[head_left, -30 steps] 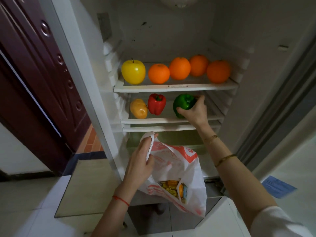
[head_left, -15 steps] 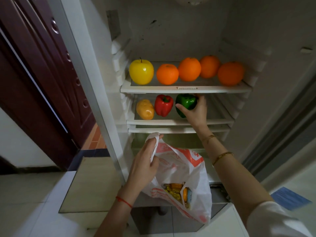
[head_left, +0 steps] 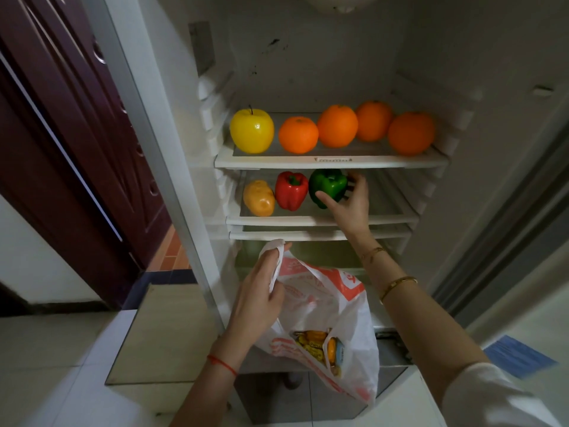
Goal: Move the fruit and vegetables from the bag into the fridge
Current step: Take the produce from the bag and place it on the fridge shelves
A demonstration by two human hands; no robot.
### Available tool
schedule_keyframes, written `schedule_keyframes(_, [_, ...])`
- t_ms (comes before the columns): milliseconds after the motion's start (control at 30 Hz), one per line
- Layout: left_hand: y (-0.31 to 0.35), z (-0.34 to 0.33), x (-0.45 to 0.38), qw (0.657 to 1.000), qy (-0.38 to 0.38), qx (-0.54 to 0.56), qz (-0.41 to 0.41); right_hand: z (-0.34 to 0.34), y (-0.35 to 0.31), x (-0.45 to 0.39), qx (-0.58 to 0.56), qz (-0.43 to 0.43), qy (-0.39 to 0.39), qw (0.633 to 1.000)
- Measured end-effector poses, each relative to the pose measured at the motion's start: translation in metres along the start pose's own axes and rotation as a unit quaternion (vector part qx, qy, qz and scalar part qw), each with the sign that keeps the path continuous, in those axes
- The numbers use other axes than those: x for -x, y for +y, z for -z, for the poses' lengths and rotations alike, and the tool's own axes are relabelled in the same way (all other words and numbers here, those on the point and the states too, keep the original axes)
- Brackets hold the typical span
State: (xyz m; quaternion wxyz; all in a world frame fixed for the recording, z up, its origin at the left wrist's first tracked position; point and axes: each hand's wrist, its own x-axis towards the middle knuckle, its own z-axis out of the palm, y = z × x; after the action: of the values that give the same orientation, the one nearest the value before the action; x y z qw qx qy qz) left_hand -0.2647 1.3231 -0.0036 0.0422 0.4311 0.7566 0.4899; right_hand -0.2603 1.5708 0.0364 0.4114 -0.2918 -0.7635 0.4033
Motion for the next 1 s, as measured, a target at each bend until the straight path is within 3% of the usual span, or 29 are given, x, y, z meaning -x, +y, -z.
schedule_keyframes(233, [0.002,0.0,-0.002,1.0,0.006,-0.002,-0.014,0.009,0.002,0.003,-0.001,-0.019,-0.028,0.999])
schedule_keyframes(433, [0.004,0.001,0.0,1.0,0.007,0.004,-0.019,0.017,0.01,0.017,0.022,-0.029,0.008,0.999])
schedule_keyframes(567, [0.005,0.0,0.003,1.0,0.006,-0.003,-0.024,0.03,0.005,0.048,0.015,0.039,0.027,0.999])
schedule_keyframes(633, [0.008,-0.001,0.007,1.0,0.004,-0.006,-0.024,0.038,0.004,0.07,-0.006,0.079,-0.035,0.996])
schedule_keyframes(733, [0.012,-0.003,0.015,1.0,-0.008,-0.003,-0.029,0.047,0.016,0.105,0.042,0.094,-0.205,0.973])
schedule_keyframes(833, [0.016,-0.006,0.026,0.999,-0.02,-0.015,-0.023,0.043,0.048,0.139,0.125,0.061,-0.353,0.925])
schedule_keyframes(1000, [0.027,-0.014,0.046,0.999,-0.029,-0.026,-0.015,0.022,0.096,0.183,0.244,0.047,-0.475,0.844])
